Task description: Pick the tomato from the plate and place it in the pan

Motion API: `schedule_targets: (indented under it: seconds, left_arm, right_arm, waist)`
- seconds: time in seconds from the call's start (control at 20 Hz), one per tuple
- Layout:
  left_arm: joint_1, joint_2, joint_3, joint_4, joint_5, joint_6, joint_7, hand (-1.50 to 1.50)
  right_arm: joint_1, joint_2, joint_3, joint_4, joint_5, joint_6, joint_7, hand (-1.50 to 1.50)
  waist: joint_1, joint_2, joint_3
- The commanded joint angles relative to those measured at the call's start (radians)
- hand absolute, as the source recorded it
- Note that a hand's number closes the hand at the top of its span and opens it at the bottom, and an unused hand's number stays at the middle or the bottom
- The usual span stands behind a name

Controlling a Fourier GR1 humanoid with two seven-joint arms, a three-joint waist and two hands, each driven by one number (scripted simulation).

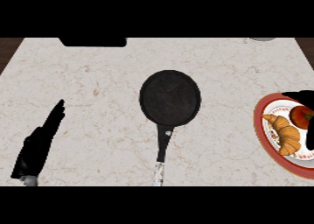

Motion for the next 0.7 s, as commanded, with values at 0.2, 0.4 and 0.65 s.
schedule_targets:
  seconds: [0.2, 0.4, 0.65]
  left_arm:
    - [0.077, -0.005, 0.039, -0.093, -0.009, -0.057, 0.018, 0.00]
    - [0.014, -0.087, 0.001, 0.074, -0.080, -0.005, -0.076, 0.00]
    - [0.014, -0.034, 0.073, 0.006, -0.021, -0.081, -0.018, 0.00]
  right_arm:
    - [-0.001, 0.026, -0.046, 0.080, 0.086, -0.060, -0.055, -1.50]
    - [0.015, 0.115, -0.035, 0.122, 0.113, -0.143, -0.051, -1.50]
    - [-0.014, 0.084, -0.093, 0.251, 0.110, -0.203, -0.188, 1.50]
  waist:
    - [0.001, -0.001, 0.000]
    - [-0.004, 0.001, 0.000]
    - [0.000, 0.001, 0.000]
